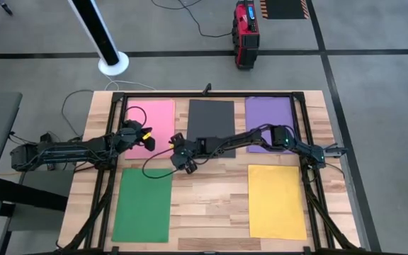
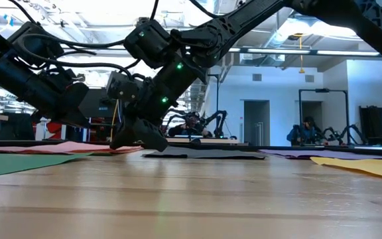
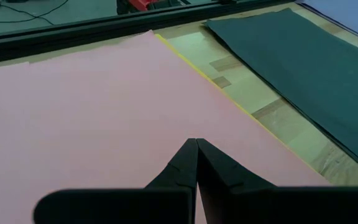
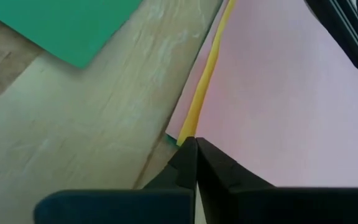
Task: Organize paper
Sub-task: Move the pink paper to the bottom center of the table
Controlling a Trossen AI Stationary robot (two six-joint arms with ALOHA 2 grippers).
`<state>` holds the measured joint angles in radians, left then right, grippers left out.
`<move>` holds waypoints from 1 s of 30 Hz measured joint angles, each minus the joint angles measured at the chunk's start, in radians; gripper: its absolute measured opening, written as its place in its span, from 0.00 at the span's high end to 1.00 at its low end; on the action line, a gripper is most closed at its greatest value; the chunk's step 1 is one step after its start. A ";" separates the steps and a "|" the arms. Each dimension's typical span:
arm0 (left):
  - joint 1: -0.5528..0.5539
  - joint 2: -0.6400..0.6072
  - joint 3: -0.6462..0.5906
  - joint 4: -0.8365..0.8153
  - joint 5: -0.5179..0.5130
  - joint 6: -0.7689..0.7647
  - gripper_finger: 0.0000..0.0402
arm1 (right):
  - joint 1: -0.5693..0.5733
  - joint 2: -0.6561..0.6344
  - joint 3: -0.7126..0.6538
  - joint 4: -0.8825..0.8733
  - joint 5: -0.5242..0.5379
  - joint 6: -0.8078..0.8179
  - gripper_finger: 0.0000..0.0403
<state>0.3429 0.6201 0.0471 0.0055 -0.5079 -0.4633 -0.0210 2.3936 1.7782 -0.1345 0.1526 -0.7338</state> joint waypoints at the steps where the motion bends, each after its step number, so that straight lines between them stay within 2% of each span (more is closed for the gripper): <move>1: 0.000 0.000 0.000 0.000 0.000 0.000 1.00 | 0.002 0.000 0.000 0.000 0.000 0.000 1.00; 8: 0.000 0.000 0.000 0.002 0.011 0.000 1.00 | 0.029 -0.013 0.017 -0.072 -0.002 0.033 1.00; 13: 0.000 0.000 0.000 0.010 0.039 -0.002 1.00 | 0.032 -0.052 0.019 -0.119 -0.071 0.096 1.00; 20: 0.000 0.000 0.000 0.013 0.048 -0.017 1.00 | 0.044 -0.106 0.020 -0.188 -0.088 0.132 1.00; 25: 0.000 0.000 0.000 0.025 0.052 -0.016 1.00 | 0.043 -0.087 0.019 -0.182 -0.053 0.140 0.98; 28: 0.000 0.000 0.000 0.033 0.059 -0.016 1.00 | 0.050 -0.081 0.016 -0.178 0.005 0.135 0.92; 30: 0.000 0.000 0.000 0.036 0.060 -0.016 1.00 | 0.053 -0.081 0.016 -0.162 0.007 0.135 0.88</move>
<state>0.3428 0.6197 0.0471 0.0411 -0.4480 -0.4797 0.0316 2.3123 1.7943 -0.2962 0.1593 -0.5987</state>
